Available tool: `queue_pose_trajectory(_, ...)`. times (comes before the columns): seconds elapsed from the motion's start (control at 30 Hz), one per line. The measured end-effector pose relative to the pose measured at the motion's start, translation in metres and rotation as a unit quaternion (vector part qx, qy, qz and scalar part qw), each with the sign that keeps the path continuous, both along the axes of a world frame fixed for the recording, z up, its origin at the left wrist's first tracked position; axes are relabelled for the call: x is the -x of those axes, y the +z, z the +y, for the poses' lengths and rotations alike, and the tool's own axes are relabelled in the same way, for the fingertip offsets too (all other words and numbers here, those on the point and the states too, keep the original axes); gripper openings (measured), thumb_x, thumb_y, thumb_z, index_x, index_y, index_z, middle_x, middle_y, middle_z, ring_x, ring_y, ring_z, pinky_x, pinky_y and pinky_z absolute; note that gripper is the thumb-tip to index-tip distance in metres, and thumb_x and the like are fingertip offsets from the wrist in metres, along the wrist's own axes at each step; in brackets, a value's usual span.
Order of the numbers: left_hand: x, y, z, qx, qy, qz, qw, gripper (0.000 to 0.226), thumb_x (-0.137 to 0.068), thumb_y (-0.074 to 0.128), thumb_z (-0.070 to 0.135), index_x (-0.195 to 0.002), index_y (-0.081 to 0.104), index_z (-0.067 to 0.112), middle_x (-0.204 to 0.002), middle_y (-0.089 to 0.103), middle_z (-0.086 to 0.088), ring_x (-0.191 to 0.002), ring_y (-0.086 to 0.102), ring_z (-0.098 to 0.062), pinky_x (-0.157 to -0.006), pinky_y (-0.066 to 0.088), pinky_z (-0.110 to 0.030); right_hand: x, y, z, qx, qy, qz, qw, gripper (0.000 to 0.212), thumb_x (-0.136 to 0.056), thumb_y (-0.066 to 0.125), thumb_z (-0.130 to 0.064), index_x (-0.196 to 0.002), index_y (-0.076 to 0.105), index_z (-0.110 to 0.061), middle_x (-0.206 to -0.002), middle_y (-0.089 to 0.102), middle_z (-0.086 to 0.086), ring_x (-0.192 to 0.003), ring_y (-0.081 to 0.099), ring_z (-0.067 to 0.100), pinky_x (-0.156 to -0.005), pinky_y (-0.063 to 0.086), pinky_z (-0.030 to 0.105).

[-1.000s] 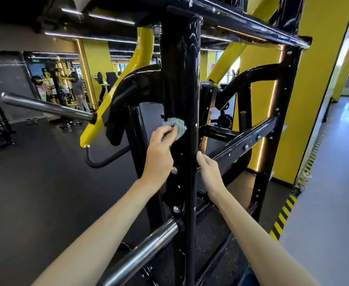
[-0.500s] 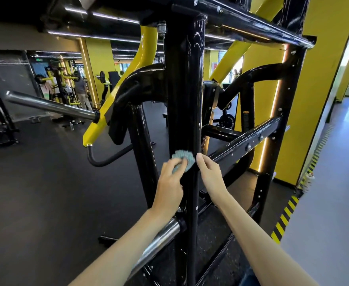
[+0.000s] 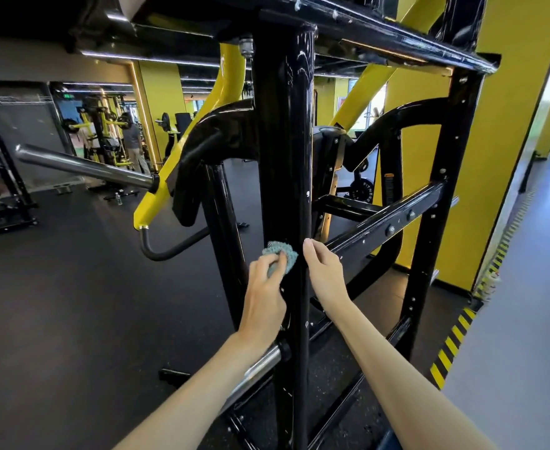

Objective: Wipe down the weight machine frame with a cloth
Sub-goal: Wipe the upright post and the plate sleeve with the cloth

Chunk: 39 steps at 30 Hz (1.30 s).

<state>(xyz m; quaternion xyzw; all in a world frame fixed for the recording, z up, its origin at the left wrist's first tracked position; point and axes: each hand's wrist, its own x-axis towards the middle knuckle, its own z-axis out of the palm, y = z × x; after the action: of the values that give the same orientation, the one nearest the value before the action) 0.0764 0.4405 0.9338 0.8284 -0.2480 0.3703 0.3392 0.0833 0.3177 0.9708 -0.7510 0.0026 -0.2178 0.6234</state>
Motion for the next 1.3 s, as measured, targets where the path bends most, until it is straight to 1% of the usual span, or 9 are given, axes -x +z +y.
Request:
queue_pose_trajectory(0.13, -0.012, 0.042, -0.012, 0.038, 0.005, -0.035, 0.999, 0.049, -0.086, 0.047, -0.016, -0.134, 0.048, -0.005, -0.123, 0.05, -0.013, -0.116, 0.042, -0.017, -0.107, 0.033, -0.021, -0.002, -0.002, 0.0, -0.007, 0.004, 0.0, 1.0, 0.036, -0.101, 0.042, -0.039, -0.117, 0.064, -0.016, -0.1, 0.064, -0.01, -0.095, 0.055, 0.003, -0.08, 0.039, 0.02)
queue_pose_trajectory(0.23, -0.009, 0.032, -0.014, 0.068, 0.015, -0.002, 0.998, 0.047, -0.088, 0.046, -0.015, -0.133, 0.05, -0.003, -0.121, 0.049, -0.006, -0.114, 0.044, -0.014, -0.106, 0.031, -0.013, -0.003, -0.003, -0.002, -0.006, 0.005, 0.0, 1.0, 0.035, -0.101, 0.043, -0.038, -0.122, 0.062, -0.018, -0.111, 0.065, -0.009, -0.104, 0.056, 0.004, -0.086, 0.039, 0.02)
queue_pose_trajectory(0.37, 0.003, 0.004, -0.004, 0.016, 0.01, 0.012, 1.0, 0.05, -0.081, 0.052, -0.024, -0.128, 0.054, -0.005, -0.115, 0.054, -0.011, -0.107, 0.049, -0.017, -0.099, 0.043, -0.027, -0.003, -0.002, -0.001, -0.014, 0.0, -0.006, 1.0, 0.034, -0.102, 0.042, -0.034, -0.124, 0.061, -0.018, -0.104, 0.062, -0.015, -0.098, 0.054, -0.003, -0.079, 0.036, 0.007)
queue_pose_trajectory(0.57, -0.014, 0.039, -0.008, 0.101, 0.022, 0.049, 0.993, 0.051, -0.086, 0.045, -0.02, -0.135, 0.048, -0.002, -0.122, 0.047, -0.003, -0.114, 0.042, -0.011, -0.099, 0.027, -0.002, -0.006, -0.006, -0.003, -0.019, 0.016, -0.006, 1.0, 0.037, -0.101, 0.041, -0.038, -0.126, 0.06, -0.018, -0.111, 0.064, -0.01, -0.107, 0.056, 0.004, -0.082, 0.038, 0.011)
queue_pose_trajectory(0.7, -0.005, 0.02, -0.004, 0.089, 0.013, 0.075, 0.993, 0.056, -0.085, 0.049, -0.02, -0.137, 0.048, 0.002, -0.12, 0.04, 0.008, -0.113, 0.039, -0.007, -0.105, 0.034, -0.018, -0.005, -0.004, -0.004, 0.01, 0.026, -0.002, 1.0, 0.032, -0.094, 0.055, -0.043, -0.117, 0.063, -0.022, -0.105, 0.066, -0.013, -0.1, 0.06, 0.003, -0.08, 0.041, 0.012)
queue_pose_trajectory(0.8, -0.012, 0.047, -0.004, 0.122, 0.001, 0.063, 0.99, 0.051, -0.089, 0.044, -0.017, -0.136, 0.048, 0.002, -0.121, 0.043, 0.004, -0.117, 0.046, -0.016, -0.104, 0.042, -0.032, -0.007, -0.005, -0.006, 0.048, 0.013, -0.017, 0.999, 0.036, -0.088, 0.065, -0.042, -0.115, 0.065, -0.02, -0.1, 0.069, -0.015, -0.096, 0.063, 0.0, -0.082, 0.046, 0.013)
queue_pose_trajectory(0.97, -0.028, 0.107, -0.011, 0.142, 0.001, 0.007, 0.99, 0.054, -0.089, 0.04, -0.017, -0.139, 0.045, 0.003, -0.119, 0.039, 0.005, -0.118, 0.042, -0.013, -0.104, 0.027, -0.008, -0.01, -0.007, -0.009, 0.066, 0.012, -0.016, 0.998, 0.036, -0.088, 0.065, -0.042, -0.115, 0.065, -0.019, -0.101, 0.069, -0.015, -0.097, 0.063, 0.0, -0.088, 0.049, 0.021)
queue_pose_trajectory(1.17, -0.004, 0.047, -0.008, 0.114, -0.019, 0.092, 0.989, 0.06, -0.09, 0.039, -0.017, -0.145, 0.033, 0.004, -0.121, 0.032, 0.011, -0.119, 0.037, -0.007, -0.114, 0.029, -0.026, -0.006, -0.004, -0.007, 0.072, 0.0, -0.018, 0.997, 0.034, -0.088, 0.065, -0.04, -0.117, 0.061, -0.022, -0.1, 0.066, -0.018, -0.096, 0.061, -0.002, -0.079, 0.043, 0.009)
queue_pose_trajectory(1.3, -0.014, 0.076, -0.012, 0.126, 0.001, 0.093, 0.988, 0.065, -0.087, 0.04, -0.017, -0.148, 0.027, 0.002, -0.124, 0.03, 0.003, -0.123, 0.037, -0.014, -0.113, 0.032, -0.029, -0.005, -0.004, -0.006, 0.076, -0.01, -0.021, 0.997, 0.036, -0.089, 0.065, -0.039, -0.118, 0.061, -0.02, -0.095, 0.064, -0.02, -0.091, 0.058, -0.008, -0.073, 0.042, 0.004)
